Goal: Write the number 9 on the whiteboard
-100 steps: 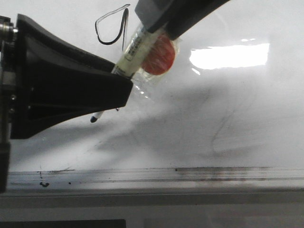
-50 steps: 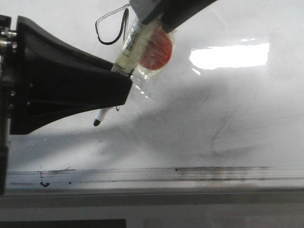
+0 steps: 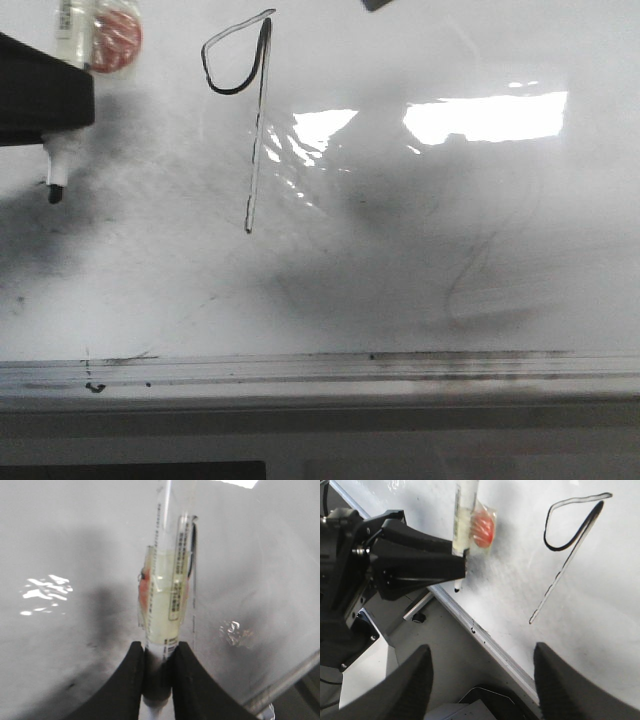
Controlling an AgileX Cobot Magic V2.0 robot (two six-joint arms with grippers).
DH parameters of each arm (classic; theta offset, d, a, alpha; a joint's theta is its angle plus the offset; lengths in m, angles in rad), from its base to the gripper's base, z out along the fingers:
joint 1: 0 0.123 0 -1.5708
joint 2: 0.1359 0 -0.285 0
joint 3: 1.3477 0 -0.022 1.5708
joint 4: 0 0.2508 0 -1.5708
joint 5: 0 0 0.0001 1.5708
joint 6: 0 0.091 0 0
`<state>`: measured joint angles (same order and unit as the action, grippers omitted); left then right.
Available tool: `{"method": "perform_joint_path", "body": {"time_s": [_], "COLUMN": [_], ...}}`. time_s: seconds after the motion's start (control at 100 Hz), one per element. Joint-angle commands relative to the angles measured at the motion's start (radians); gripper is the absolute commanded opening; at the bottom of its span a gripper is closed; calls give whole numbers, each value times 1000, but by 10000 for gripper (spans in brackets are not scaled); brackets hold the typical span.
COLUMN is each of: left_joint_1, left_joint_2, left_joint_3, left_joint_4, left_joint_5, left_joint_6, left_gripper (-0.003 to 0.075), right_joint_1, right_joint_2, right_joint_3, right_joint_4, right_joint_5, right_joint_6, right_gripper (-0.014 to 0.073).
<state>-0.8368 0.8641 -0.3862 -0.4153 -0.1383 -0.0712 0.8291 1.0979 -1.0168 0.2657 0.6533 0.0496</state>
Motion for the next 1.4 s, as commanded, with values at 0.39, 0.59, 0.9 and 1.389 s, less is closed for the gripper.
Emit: {"method": "perform_joint_path", "body": {"time_s": [0.39, 0.59, 0.9, 1.389], "left_joint_1": [60, 60, 60, 60], "left_joint_2": [32, 38, 38, -164], "left_joint_3": [-34, -34, -34, -34], "left_joint_4": [-125, -125, -125, -73], "left_joint_5": [57, 57, 79, 129], "left_joint_6": [-7, -7, -7, 0], "left_gripper": [-20, -20, 174, 321], "right_joint_1": [1, 1, 1, 1], "right_joint_2": [-24, -24, -24, -132], "right_joint_3": [-35, -35, -35, 42], "right_joint_4": [10, 10, 10, -131], "right_joint_5": [-69, -69, -79, -192], "right_joint_6": [-3, -3, -3, -3], "right_gripper": [385, 385, 385, -69]}}
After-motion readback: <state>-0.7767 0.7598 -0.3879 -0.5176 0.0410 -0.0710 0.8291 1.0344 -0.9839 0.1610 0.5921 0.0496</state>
